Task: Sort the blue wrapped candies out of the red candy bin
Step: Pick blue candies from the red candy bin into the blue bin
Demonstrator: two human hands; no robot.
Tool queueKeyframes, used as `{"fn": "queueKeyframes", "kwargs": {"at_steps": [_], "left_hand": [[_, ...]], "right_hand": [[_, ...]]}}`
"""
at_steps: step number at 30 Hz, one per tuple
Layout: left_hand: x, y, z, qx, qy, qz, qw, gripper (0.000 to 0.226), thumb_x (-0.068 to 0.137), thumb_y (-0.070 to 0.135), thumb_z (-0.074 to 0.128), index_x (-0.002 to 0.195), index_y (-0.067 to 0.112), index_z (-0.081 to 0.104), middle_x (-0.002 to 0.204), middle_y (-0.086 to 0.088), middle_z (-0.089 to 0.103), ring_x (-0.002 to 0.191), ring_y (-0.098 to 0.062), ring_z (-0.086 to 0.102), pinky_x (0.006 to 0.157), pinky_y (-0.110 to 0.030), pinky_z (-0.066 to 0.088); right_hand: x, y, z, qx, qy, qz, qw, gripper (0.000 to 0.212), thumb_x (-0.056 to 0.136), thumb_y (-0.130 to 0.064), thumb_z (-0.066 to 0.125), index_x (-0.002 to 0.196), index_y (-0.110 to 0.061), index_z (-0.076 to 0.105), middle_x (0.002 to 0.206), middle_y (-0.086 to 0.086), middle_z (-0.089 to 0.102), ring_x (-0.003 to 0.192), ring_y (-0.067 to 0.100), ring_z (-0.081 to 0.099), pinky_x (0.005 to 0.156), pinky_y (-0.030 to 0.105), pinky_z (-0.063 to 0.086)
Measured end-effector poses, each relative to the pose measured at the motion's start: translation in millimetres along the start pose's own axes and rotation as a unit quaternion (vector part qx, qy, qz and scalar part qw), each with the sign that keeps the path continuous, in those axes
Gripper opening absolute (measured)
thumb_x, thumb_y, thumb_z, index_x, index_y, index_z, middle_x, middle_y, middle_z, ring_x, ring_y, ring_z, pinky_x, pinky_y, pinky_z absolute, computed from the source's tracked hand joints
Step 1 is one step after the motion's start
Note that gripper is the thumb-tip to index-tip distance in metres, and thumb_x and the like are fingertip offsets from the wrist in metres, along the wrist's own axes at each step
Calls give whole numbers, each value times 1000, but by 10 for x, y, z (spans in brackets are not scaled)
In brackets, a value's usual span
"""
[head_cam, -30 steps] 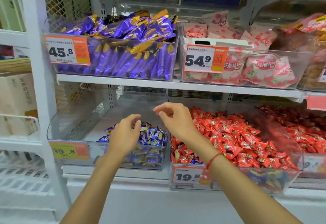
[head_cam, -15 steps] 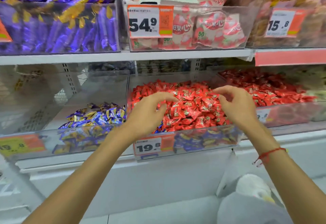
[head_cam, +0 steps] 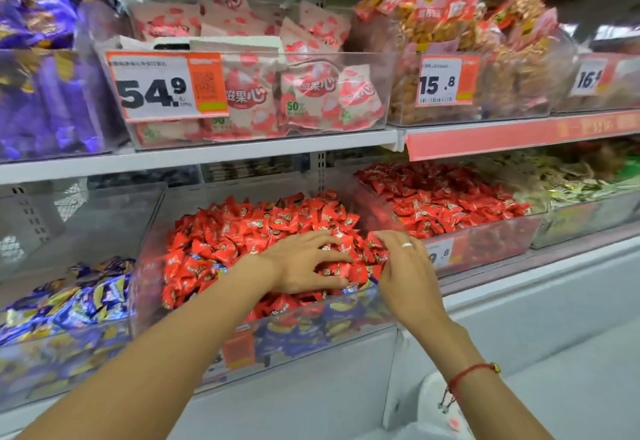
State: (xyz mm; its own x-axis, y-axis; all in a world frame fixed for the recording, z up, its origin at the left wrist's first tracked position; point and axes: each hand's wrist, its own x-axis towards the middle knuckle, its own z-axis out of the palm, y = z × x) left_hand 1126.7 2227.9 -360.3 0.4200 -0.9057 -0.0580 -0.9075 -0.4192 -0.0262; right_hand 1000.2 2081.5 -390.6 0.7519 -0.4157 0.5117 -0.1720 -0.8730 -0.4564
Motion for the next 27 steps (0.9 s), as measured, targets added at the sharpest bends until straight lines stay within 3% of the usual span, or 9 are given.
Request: {"fn": "queueKeyframes", "kwargs": {"at_steps": [3, 7, 10, 13, 17, 20, 23, 27], "left_hand": [[-133, -122, -5, 18, 19, -31, 999, 57, 91, 68, 35, 143, 46, 35, 156, 12, 25, 147, -12, 13, 120, -43, 6], [-400, -312, 41, 17, 66, -92, 993, 76, 77, 83, 16, 140, 47, 36, 152, 14, 32, 141, -11, 27, 118, -38, 5], [-583, -423, 30, 39, 64, -116, 990, 74, 75, 79, 12, 138, 49, 36, 150, 16, 33, 139, -10, 30, 118, -39, 6], [-743, -451, 70, 45, 64, -135, 988, 98, 58, 93, -8, 138, 54, 35, 152, 19, 28, 143, -8, 23, 119, -44, 2], [-898, -458, 72, 31, 61, -153, 986, 110, 52, 93, -20, 138, 54, 35, 153, 18, 28, 144, -8, 19, 119, -44, 1], [-941, -410, 8, 46, 46, -186, 980, 112, 49, 97, -11, 139, 50, 37, 150, 18, 32, 142, -8, 23, 119, -45, 8], [-988, -308, 29, 35, 90, -246, 964, 91, 64, 88, 11, 142, 47, 35, 150, 17, 33, 141, -7, 25, 118, -46, 11], [-1050, -203, 94, -56, 150, -250, 955, 110, 50, 97, -1, 143, 49, 31, 155, 20, 23, 144, -4, 17, 120, -46, 0]], "right_hand": [[-2, -6, -15, -5, 38, -21, 999, 50, 73, 13, 55, 115, -12, 67, 116, 6, 66, 115, 34, 50, 94, 48, 45], [-16, -6, -83, 19, 110, -41, 993, 25, 82, -4, 63, 100, -18, 73, 107, 2, 68, 111, 29, 50, 96, 48, 44], [-22, -32, -128, 24, 120, -68, 990, 26, 80, -4, 65, 97, -21, 73, 105, 0, 68, 109, 27, 51, 95, 46, 43], [-13, -74, -168, 40, 109, -80, 990, 28, 79, -2, 66, 94, -24, 74, 102, -3, 68, 109, 27, 51, 93, 45, 43], [-41, -179, -256, 63, 101, -93, 988, 27, 78, -3, 69, 92, -26, 75, 96, -6, 70, 105, 23, 52, 90, 43, 45], [-59, -250, -288, 62, 38, -95, 993, 25, 84, -9, 66, 97, -29, 74, 99, -9, 70, 106, 15, 51, 91, 34, 42], [-37, -357, -272, 121, -91, -89, 984, 26, 89, -13, 61, 103, -30, 73, 103, -15, 70, 101, 1, 58, 90, 21, 45], [110, -559, -314, 113, -185, -82, 973, 23, 90, -17, 61, 105, -29, 74, 98, -13, 72, 86, -2, 61, 81, 14, 47]]}}
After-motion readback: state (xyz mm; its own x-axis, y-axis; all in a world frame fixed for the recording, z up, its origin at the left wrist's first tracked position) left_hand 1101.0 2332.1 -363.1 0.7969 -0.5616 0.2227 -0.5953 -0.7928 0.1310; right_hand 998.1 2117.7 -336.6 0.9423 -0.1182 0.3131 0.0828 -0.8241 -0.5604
